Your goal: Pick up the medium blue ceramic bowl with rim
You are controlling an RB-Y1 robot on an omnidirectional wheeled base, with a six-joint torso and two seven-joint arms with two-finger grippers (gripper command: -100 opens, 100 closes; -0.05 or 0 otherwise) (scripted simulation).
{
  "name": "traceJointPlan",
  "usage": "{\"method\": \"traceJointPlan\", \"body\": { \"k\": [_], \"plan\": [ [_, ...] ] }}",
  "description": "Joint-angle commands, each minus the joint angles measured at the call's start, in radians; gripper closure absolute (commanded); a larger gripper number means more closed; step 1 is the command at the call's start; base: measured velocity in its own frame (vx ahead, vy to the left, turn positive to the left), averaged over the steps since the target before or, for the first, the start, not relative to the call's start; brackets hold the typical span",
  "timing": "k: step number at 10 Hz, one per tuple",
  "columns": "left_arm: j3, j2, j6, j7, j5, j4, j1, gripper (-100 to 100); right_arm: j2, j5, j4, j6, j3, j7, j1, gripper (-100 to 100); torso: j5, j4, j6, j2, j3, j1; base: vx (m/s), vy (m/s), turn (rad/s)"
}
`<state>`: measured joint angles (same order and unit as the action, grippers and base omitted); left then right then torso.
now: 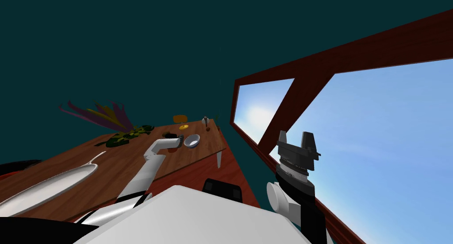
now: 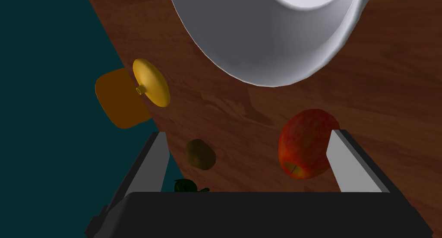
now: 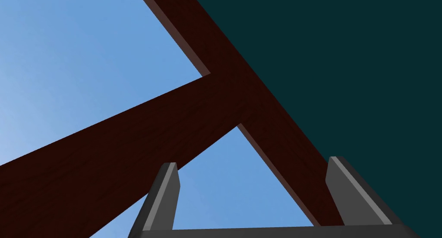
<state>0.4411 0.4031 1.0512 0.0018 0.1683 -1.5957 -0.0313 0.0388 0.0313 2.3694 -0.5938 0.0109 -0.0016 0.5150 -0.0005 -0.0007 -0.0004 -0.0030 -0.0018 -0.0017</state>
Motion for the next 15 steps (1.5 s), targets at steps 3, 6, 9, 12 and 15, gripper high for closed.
{"method": "traceJointPlan", "body": {
  "k": [3, 6, 9, 12, 15],
  "plan": [
    [0.011, 0.011, 0.100, 0.006, 0.022, 0.052, -0.021, -100, 0.000, 0.000, 0.000, 0.000, 0.000, 0.000, 0.000, 0, 0.000, 0.000, 0.000, 0.001, 0.000, 0.000, 0.043, -0.028, -0.021],
    [0.018, 0.021, 0.178, 0.011, 0.041, 0.094, -0.035, -100, 0.000, 0.000, 0.000, 0.000, 0.000, 0.000, 0.000, 0, 0.000, 0.000, 0.000, -0.001, 0.000, -0.001, 0.060, -0.039, -0.025],
    [0.023, 0.031, 0.240, 0.014, 0.058, 0.130, -0.045, -100, 0.000, 0.000, 0.000, 0.000, 0.000, 0.000, 0.000, 0, 0.000, 0.000, 0.000, -0.001, 0.000, 0.000, 0.059, -0.028, -0.025],
    [0.025, 0.041, 0.301, 0.018, 0.074, 0.170, -0.051, -100, 0.000, 0.000, 0.000, 0.000, 0.000, 0.000, 0.000, 0, 0.000, 0.000, 0.000, -0.001, -0.001, 0.000, 0.060, -0.021, -0.024],
    [0.023, 0.040, 0.315, 0.020, 0.075, 0.176, -0.053, 0, 0.000, 0.000, 0.000, 0.000, 0.000, 0.000, 0.000, 0, 0.000, 0.000, 0.000, 0.001, 0.001, 0.001, 0.024, -0.008, -0.005]
  ]
}}
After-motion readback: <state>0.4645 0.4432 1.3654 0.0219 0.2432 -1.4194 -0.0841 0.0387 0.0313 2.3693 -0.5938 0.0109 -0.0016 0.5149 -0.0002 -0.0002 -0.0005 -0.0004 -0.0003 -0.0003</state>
